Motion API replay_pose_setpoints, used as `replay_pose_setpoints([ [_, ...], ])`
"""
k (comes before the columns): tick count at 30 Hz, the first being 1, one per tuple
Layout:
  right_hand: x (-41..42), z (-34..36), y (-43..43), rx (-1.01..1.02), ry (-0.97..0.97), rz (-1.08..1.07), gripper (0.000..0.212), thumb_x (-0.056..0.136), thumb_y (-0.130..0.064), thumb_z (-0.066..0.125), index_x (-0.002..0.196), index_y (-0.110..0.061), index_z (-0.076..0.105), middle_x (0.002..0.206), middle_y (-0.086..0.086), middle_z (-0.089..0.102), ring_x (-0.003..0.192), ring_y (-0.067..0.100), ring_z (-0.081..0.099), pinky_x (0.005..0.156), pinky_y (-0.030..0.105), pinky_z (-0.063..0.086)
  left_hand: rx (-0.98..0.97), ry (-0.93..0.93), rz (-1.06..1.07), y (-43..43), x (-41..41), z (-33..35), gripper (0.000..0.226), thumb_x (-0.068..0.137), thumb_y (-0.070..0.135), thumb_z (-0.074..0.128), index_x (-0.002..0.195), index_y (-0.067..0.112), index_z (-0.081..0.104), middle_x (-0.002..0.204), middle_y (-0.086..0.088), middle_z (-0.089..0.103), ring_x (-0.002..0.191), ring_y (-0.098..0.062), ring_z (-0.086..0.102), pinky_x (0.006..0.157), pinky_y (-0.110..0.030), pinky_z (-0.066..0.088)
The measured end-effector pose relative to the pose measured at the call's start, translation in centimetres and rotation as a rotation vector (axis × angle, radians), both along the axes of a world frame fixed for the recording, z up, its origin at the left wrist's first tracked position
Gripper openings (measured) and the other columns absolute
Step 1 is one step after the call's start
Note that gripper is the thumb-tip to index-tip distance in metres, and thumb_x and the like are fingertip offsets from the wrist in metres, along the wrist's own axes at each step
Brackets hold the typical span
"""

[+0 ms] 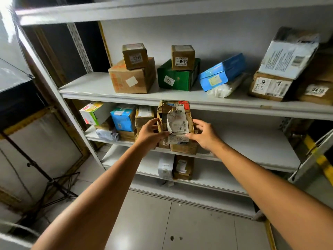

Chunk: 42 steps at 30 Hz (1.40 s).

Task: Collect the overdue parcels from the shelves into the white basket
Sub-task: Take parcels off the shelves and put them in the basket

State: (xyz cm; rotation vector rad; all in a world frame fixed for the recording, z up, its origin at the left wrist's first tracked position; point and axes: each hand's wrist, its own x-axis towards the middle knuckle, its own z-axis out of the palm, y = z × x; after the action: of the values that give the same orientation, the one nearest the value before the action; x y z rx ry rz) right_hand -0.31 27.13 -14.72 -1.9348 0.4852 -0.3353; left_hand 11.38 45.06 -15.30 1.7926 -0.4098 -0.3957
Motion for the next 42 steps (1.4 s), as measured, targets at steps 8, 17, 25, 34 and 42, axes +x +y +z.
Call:
replay_pose_setpoints([
  [8,0.3,1.4,-0.6,0.069,-0.01,-0.066,0.073,0.084,-0.004,0.073,0.148,-0.01,0.038,0.151,0.02,0.039,0.14,0.027,0.037,0.112,0.045,0.038,0.061,-0.049,0.019,-1.5,0.2,2.5,0.081,0.071,0.015,0.088,0.141,0.023,0.049,0.122,-0.01,0.064,0.103,-0.026,0.068,0.086,-0.045,0.06],
  [17,0.6,2.0,-2.1,0.224,-0.01,-0.088,0.078,0.08,0.0,0.075,0.148,-0.011,0.039,0.146,0.015,0.046,0.118,0.025,0.057,0.062,0.023,0.054,0.285,-0.28,-0.035,-3.3,-0.1,5.2,0.073,0.077,0.024,0.084,0.14,0.02,0.048,0.119,-0.006,0.062,0.095,-0.015,0.058,0.081,-0.029,0.056],
  [25,1.1,2.3,-1.7,0.141,-0.036,-0.074,0.077,0.078,-0.006,0.079,0.146,-0.012,0.042,0.147,0.015,0.046,0.136,0.026,0.043,0.109,0.04,0.041,0.195,-0.141,-0.051,-2.8,0.6,5.3,0.063,0.081,0.014,0.08,0.136,0.019,0.049,0.097,0.001,0.061,0.091,-0.02,0.066,0.082,-0.036,0.06],
  [34,1.5,3.3,-0.2,-0.042,-0.085,0.006,0.077,0.078,-0.014,0.081,0.145,-0.012,0.044,0.146,0.01,0.048,0.127,0.01,0.041,0.093,0.014,0.031,-0.141,0.257,-0.054,-0.2,2.5,3.5,0.067,0.085,-0.005,0.071,0.144,0.015,0.047,0.115,-0.012,0.068,0.103,-0.029,0.069,0.071,-0.03,0.062],
  [42,2.1,3.6,0.6,-0.103,-0.098,0.056,0.085,0.069,-0.025,0.088,0.143,-0.018,0.047,0.144,0.007,0.05,0.134,0.021,0.043,0.111,0.039,0.037,-0.195,0.364,-0.046,0.5,3.2,2.7,0.059,0.091,-0.009,0.059,0.143,0.017,0.049,0.11,-0.013,0.07,0.097,-0.024,0.07,0.067,-0.027,0.06],
])
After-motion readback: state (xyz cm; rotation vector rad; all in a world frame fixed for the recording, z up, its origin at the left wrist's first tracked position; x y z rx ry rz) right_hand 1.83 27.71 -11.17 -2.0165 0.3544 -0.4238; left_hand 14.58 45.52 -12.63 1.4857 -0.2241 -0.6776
